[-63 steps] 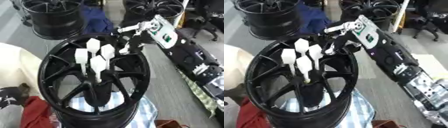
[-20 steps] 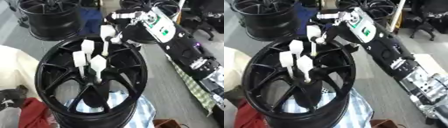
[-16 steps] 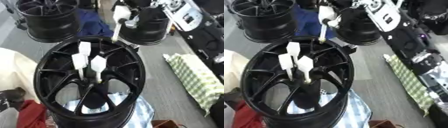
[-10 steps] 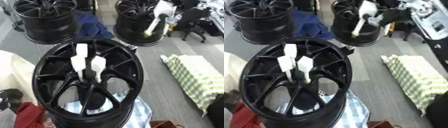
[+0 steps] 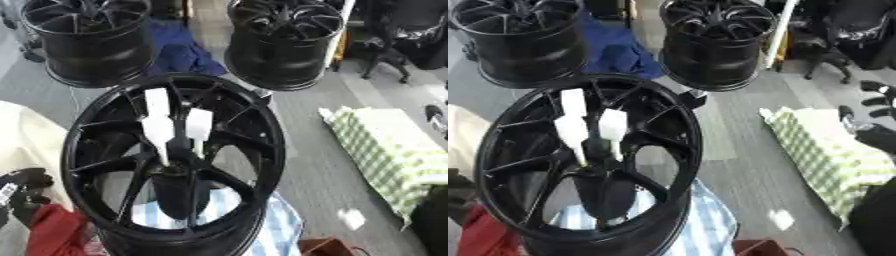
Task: Pull the pin out of the wheel hub.
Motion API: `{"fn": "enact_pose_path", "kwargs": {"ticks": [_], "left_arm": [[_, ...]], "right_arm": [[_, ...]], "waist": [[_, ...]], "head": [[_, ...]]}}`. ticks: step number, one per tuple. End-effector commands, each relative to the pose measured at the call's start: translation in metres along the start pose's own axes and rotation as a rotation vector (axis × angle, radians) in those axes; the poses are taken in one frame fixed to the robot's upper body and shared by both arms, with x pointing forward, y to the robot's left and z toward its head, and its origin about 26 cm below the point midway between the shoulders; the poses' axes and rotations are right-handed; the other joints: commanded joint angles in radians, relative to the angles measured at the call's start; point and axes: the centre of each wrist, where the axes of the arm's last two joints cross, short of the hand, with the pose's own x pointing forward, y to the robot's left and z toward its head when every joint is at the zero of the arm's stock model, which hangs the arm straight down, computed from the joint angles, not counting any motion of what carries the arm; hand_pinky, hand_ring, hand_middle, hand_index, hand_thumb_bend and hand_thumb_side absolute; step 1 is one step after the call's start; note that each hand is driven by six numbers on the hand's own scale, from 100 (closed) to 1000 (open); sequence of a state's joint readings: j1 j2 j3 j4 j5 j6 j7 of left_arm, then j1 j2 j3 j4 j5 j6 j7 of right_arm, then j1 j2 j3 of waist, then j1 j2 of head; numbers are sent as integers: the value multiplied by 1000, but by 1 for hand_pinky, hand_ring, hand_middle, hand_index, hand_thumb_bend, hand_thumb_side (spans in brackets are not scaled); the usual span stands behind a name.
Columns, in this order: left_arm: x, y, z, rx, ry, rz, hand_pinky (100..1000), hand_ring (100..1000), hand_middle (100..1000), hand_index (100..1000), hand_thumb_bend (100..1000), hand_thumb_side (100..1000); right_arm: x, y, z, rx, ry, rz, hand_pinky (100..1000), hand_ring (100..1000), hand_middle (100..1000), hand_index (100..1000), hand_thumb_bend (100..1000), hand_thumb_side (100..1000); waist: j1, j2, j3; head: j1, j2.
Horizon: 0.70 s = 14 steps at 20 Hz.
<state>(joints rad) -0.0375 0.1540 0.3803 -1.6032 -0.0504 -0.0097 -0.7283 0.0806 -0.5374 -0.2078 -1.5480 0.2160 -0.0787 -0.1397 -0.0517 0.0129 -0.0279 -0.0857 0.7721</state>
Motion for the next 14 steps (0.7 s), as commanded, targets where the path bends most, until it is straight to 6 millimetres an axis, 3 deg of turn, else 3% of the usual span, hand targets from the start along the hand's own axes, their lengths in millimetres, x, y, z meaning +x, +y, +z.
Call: {"fn": "enact_pose_path", "kwargs": {"ticks": [1, 3, 6, 9, 10, 11, 14], "left_arm": [[12, 10, 0, 11, -23, -46, 663, 795, 695, 804, 100, 723], [12, 10, -1, 9, -25, -47, 663, 795, 695, 804, 100, 724], [13, 10, -3, 3, -31, -47, 663, 796, 695, 804, 100, 725], [15, 9, -5, -3, -40, -49, 663, 797, 695, 803, 100, 726], [15, 9, -6, -5, -41, -50, 663, 798, 695, 803, 100, 726], [15, 9, -6, -5, -42, -51, 663, 798, 695, 803, 100, 726], [15, 10, -6, 0, -44, -52, 663, 797, 695, 803, 100, 727]], "right_arm": [[-21, 28, 27, -142, 79, -126, 688, 756, 796, 906, 131, 489], [-27, 53, 45, -160, 124, -197, 670, 732, 762, 892, 100, 476], [-20, 88, 59, -196, 138, -316, 645, 685, 710, 861, 100, 453], [-6, 117, 62, -204, 118, -420, 634, 665, 685, 841, 100, 442], [-3, 125, 63, -198, 116, -444, 633, 662, 681, 840, 100, 397], [-1, 132, 64, -189, 117, -464, 632, 659, 678, 837, 100, 441], [3, 146, 65, -173, 119, -500, 629, 653, 671, 829, 100, 438]], "waist": [[1, 1, 3], [2, 5, 4], [5, 9, 6], [7, 14, 8], [7, 16, 9], [8, 16, 11], [9, 20, 15]], "head": [[4, -2], [5, -2], [0, -2], [-3, -2], [-3, -2], [-4, -2], [0, -2]]}}
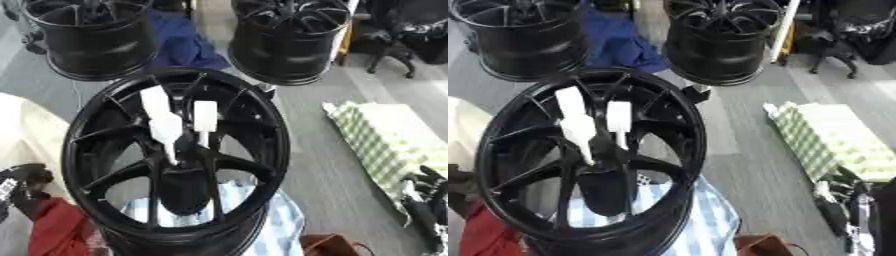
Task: Pull the pin out of the wheel hub.
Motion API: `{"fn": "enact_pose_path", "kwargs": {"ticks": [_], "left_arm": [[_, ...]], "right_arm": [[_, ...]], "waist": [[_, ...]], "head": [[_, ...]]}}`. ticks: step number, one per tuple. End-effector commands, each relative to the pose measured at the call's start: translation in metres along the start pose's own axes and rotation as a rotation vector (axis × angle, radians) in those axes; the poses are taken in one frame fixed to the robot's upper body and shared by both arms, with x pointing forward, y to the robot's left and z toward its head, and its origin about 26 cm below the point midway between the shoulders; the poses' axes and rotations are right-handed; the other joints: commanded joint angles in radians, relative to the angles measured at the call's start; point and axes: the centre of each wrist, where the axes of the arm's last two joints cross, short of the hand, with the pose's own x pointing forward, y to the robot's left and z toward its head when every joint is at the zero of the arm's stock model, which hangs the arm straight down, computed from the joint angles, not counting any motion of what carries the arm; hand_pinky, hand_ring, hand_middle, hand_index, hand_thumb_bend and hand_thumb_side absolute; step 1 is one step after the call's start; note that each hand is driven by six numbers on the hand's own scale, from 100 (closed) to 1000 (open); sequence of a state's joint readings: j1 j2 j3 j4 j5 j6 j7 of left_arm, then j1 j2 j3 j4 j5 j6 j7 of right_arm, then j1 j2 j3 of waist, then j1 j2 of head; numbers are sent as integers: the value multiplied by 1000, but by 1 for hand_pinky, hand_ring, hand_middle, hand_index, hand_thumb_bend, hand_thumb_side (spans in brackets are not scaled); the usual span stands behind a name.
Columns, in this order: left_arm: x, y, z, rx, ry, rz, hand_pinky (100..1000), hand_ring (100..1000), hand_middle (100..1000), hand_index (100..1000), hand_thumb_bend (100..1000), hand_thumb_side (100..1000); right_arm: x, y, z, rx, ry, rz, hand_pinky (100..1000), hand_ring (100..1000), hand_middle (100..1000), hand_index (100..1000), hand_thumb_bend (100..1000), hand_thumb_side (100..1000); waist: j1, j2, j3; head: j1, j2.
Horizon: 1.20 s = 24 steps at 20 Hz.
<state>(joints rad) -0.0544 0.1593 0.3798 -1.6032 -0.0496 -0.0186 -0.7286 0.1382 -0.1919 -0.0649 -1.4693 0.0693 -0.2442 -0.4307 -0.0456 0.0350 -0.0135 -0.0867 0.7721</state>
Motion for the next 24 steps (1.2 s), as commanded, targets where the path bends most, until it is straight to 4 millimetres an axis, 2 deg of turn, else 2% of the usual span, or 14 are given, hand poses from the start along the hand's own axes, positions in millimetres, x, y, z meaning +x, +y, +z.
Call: {"fn": "enact_pose_path", "kwargs": {"ticks": [1, 7, 24], "left_arm": [[9, 8, -1, 4, -22, -35, 663, 797, 695, 802, 100, 727], [10, 7, -3, 0, -29, -33, 663, 798, 695, 802, 100, 729], [12, 6, -4, 1, -36, -25, 662, 797, 693, 802, 100, 732]], "right_arm": [[1, 9, -1, 16, -13, -29, 628, 651, 669, 828, 100, 441], [0, 17, 2, 45, -10, -37, 626, 646, 664, 823, 100, 442], [7, 20, 1, 72, -34, -38, 626, 644, 662, 825, 100, 442]], "waist": [[4, -2, 2], [7, -4, -4], [5, -5, -3]], "head": [[4, -2], [9, -2], [10, -2]]}}
